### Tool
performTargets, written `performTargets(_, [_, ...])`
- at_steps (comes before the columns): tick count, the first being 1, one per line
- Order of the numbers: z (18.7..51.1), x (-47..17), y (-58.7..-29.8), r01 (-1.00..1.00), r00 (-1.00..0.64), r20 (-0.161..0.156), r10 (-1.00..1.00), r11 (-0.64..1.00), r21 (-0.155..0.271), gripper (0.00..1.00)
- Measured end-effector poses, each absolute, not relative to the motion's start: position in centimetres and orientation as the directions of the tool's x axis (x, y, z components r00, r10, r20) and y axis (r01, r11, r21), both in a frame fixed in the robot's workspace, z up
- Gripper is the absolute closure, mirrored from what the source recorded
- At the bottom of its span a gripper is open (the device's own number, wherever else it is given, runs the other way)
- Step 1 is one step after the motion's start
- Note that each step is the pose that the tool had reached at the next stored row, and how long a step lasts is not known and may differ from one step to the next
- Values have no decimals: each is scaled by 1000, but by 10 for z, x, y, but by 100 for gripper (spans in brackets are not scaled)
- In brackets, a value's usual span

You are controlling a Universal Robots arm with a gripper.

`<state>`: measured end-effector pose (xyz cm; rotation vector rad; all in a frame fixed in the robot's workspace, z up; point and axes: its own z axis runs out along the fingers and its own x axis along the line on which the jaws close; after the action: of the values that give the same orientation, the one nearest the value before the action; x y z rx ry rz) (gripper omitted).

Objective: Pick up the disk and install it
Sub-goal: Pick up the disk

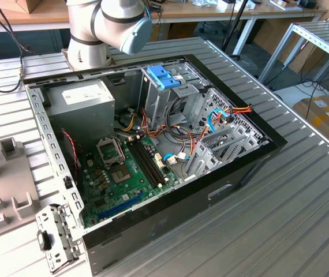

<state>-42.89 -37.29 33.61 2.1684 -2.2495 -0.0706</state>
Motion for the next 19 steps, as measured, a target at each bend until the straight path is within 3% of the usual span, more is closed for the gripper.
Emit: performTargets(19, [333, -435, -373, -998, -37, -20, -999, 36, 44, 52])
